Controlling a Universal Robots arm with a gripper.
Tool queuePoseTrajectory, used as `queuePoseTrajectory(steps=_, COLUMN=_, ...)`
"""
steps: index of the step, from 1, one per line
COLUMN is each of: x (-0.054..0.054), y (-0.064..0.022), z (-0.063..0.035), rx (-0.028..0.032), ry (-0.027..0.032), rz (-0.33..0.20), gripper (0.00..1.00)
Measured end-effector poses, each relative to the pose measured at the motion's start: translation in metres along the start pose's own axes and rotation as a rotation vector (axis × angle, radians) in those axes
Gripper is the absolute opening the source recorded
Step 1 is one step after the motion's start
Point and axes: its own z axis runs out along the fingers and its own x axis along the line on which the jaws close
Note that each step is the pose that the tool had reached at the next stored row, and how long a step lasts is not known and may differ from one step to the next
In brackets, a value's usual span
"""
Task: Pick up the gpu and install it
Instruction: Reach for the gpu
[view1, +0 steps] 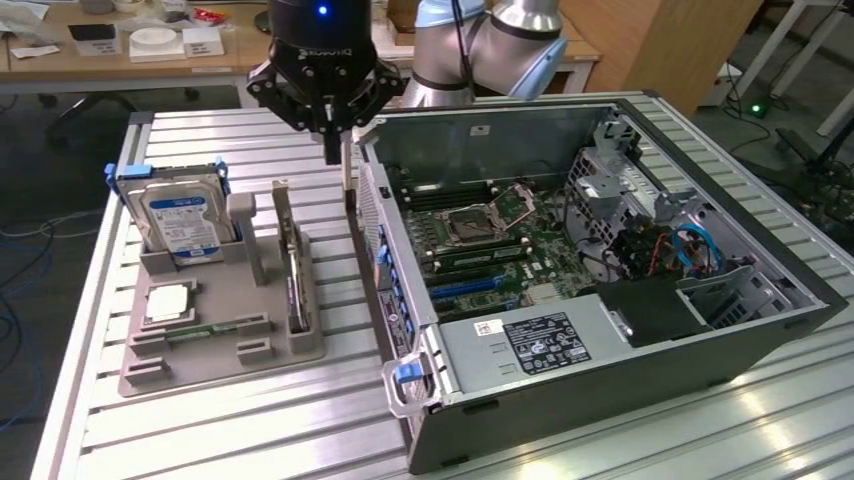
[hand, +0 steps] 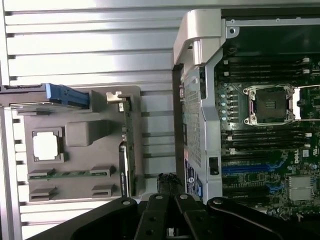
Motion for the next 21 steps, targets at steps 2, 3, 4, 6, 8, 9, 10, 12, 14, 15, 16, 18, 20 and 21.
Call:
queuePoseTrajectory(steps=2, x=0.003, y=-0.0007, z=0.0, rx=0.0, ry=0.0, rz=0.0, gripper=0.1)
queuePoseTrajectory(steps=3, x=0.005, y=-0.0011, z=-0.0001, rx=0.0, ry=0.0, rz=0.0, gripper=0.1)
queuePoseTrajectory(steps=4, x=0.006, y=-0.0014, z=-0.0001, rx=0.0, ry=0.0, rz=0.0, gripper=0.1)
queuePoseTrajectory(steps=6, x=0.009, y=-0.0021, z=-0.0002, rx=0.0, ry=0.0, rz=0.0, gripper=0.1)
queuePoseTrajectory(steps=8, x=0.012, y=-0.0032, z=-0.0002, rx=0.0, ry=0.0001, rz=-0.001, gripper=0.1)
queuePoseTrajectory(steps=9, x=0.013, y=-0.0039, z=-0.0002, rx=0.0, ry=0.0001, rz=-0.002, gripper=0.1)
queuePoseTrajectory(steps=10, x=0.014, y=-0.0044, z=-0.0003, rx=-0.0001, ry=0.0002, rz=-0.004, gripper=0.1)
queuePoseTrajectory(steps=12, x=0.016, y=-0.0057, z=-0.0004, rx=-0.0002, ry=0.0004, rz=-0.007, gripper=0.1)
queuePoseTrajectory(steps=14, x=0.019, y=-0.0064, z=-0.0004, rx=-0.0002, ry=0.0004, rz=-0.009, gripper=0.1)
queuePoseTrajectory(steps=15, x=0.021, y=-0.0067, z=-0.0005, rx=-0.0002, ry=0.0004, rz=-0.01, gripper=0.1)
queuePoseTrajectory(steps=16, x=0.023, y=-0.007, z=-0.0006, rx=-0.0001, ry=0.0005, rz=-0.01, gripper=0.1)
queuePoseTrajectory(steps=18, x=0.028, y=-0.0074, z=-0.0007, rx=-0.0002, ry=0.0005, rz=-0.01, gripper=0.1)
queuePoseTrajectory(steps=20, x=0.033, y=-0.0078, z=-0.0008, rx=-0.0002, ry=0.0005, rz=-0.01, gripper=0.1)
queuePoseTrajectory(steps=21, x=0.036, y=-0.0081, z=-0.0009, rx=-0.0002, ry=0.0005, rz=-0.01, gripper=0.1)
